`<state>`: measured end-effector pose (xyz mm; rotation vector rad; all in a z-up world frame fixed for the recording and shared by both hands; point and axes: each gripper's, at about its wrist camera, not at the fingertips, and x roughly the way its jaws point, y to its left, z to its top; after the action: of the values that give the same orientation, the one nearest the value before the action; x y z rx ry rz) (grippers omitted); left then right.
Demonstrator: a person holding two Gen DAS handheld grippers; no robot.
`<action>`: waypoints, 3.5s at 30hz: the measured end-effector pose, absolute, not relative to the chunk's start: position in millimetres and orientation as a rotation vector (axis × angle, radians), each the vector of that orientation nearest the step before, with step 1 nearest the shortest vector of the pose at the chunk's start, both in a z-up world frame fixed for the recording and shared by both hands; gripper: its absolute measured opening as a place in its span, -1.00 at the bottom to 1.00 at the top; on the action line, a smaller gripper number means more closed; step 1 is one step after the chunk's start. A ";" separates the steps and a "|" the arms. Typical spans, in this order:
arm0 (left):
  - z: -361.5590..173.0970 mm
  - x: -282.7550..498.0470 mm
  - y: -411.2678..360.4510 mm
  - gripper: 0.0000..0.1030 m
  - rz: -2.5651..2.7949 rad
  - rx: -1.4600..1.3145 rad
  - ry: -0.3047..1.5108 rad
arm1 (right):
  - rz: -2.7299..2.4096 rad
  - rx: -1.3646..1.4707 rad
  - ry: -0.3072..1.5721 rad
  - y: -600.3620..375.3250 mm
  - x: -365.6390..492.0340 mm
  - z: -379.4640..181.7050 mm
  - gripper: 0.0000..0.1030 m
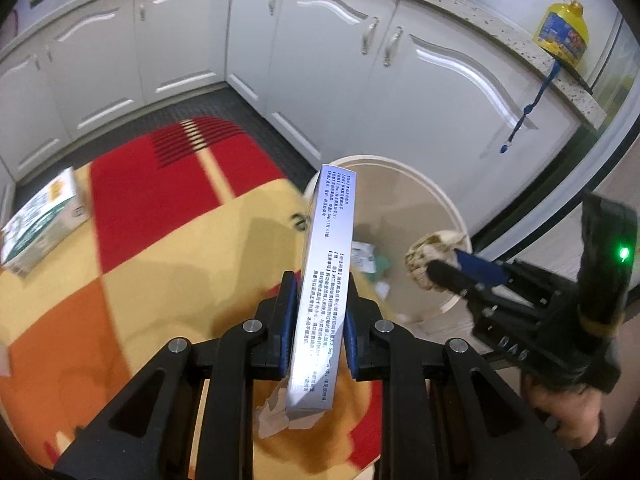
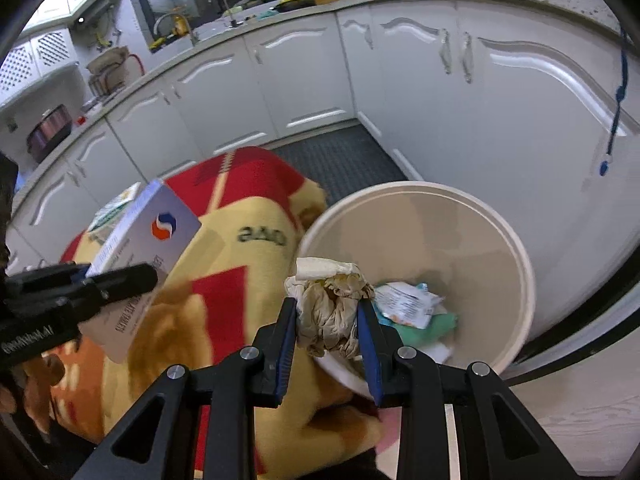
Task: Collect trash
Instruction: 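Carry the medicine box and tissue over the bin and open both tools, then move both tools back over the table toward the white sponge, then grasp the white sponge with the left tool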
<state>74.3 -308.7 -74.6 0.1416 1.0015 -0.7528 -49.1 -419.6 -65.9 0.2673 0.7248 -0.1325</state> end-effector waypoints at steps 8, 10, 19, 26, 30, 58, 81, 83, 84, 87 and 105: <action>-77.7 87.5 -355.2 -0.65 -0.809 0.120 1.034 | -0.203 0.284 0.747 -449.9 -49.6 -80.7 -0.45; -79.3 90.2 -365.4 -0.65 -0.817 0.123 1.042 | -0.214 0.288 0.752 -456.0 -49.1 -83.5 -0.45; -91.7 101.4 -396.2 -0.65 -0.838 0.102 1.101 | -0.264 0.270 0.781 -468.9 -42.6 -91.8 -0.45; -100.3 107.4 -405.1 -0.65 -0.839 0.090 1.123 | -0.270 0.284 0.799 -475.6 -36.0 -99.0 -0.45; -102.9 108.8 -406.9 -0.65 -0.846 0.086 1.126 | -0.269 0.288 0.804 -477.9 -31.3 -101.0 -0.45; -83.0 95.8 -326.4 0.00 -0.729 0.059 1.013 | -0.278 0.322 0.777 -467.6 -36.0 -90.8 0.20; -77.5 77.2 -121.4 0.02 -0.408 -0.069 0.989 | -0.065 0.197 0.738 -349.0 -15.8 -49.7 0.38; -76.0 78.0 -97.7 0.10 -0.373 -0.098 0.986 | -0.030 0.183 0.752 -334.1 -7.9 -51.5 0.38; -74.8 79.3 -85.3 0.12 -0.351 -0.115 0.982 | -0.014 0.176 0.760 -326.4 -4.3 -52.5 0.38; -72.2 86.2 -51.4 0.16 -0.290 -0.168 0.982 | 0.035 0.150 0.780 -300.4 7.6 -55.2 0.38; -110.6 152.9 25.7 0.30 -0.065 -0.400 1.071 | 0.175 0.070 0.809 -223.9 50.5 -55.0 0.43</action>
<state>152.9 25.7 -110.6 -0.4001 1.0706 -0.0652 50.5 -223.9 -55.0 0.0696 0.8087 0.1754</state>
